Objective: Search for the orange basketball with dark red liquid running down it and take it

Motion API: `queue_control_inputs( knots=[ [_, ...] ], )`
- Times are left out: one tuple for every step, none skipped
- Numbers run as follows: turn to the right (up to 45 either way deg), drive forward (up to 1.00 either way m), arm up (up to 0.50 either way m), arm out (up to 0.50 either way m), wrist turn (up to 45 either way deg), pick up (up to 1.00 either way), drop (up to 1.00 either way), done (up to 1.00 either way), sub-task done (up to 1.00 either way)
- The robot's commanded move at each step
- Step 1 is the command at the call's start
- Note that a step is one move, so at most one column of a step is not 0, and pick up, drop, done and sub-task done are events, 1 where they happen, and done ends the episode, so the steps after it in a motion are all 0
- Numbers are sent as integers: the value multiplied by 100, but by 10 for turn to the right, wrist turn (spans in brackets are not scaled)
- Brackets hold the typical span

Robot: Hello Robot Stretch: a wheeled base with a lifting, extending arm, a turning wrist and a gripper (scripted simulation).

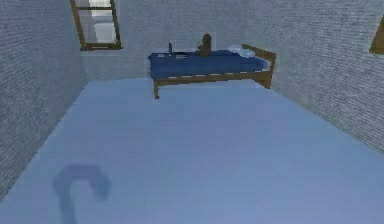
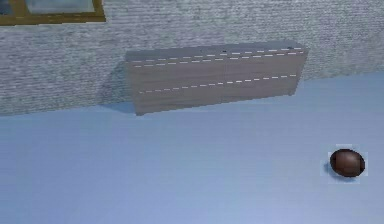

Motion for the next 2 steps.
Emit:
queue_control_inputs(
  knots=[
    [450, 0, 0, 0, 0, 0, 0, 0, 0],
    [180, 0, 0, 0, 0, 0, 0, 0, 0]
  ],
)
